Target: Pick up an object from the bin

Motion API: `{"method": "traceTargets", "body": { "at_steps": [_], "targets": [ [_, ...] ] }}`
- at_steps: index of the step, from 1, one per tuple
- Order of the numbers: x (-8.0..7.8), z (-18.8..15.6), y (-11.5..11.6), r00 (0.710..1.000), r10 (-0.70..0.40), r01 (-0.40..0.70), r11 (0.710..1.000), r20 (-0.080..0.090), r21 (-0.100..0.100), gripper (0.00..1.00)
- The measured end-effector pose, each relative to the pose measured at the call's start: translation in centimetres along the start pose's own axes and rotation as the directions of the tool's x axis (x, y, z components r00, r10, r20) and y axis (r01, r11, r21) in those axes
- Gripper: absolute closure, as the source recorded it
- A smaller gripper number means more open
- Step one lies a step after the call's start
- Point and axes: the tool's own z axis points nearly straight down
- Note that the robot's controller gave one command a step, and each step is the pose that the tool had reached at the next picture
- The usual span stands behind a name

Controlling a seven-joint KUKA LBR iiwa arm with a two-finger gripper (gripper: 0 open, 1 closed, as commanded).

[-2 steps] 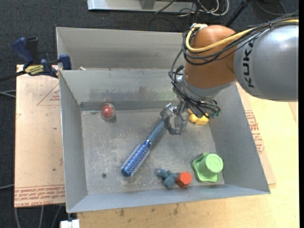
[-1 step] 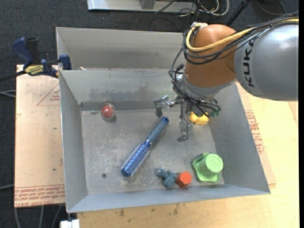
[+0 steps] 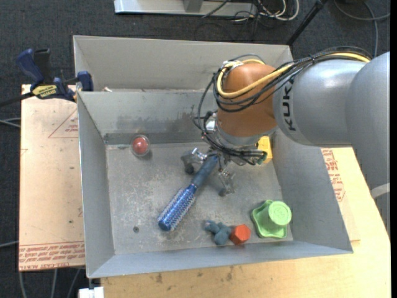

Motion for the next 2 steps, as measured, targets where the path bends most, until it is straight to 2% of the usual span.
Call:
{"method": "traceTargets", "body": {
  "at_steps": [1,2],
  "targets": [
    [-0.1,-0.3,-0.1,1.000,0.002,-0.002,1.000,0.004,0.003,1.00],
    [3.0,-13.4,1.8,1.000,0.020,-0.020,1.000,0.008,0.009,1.00]
  ]
}}
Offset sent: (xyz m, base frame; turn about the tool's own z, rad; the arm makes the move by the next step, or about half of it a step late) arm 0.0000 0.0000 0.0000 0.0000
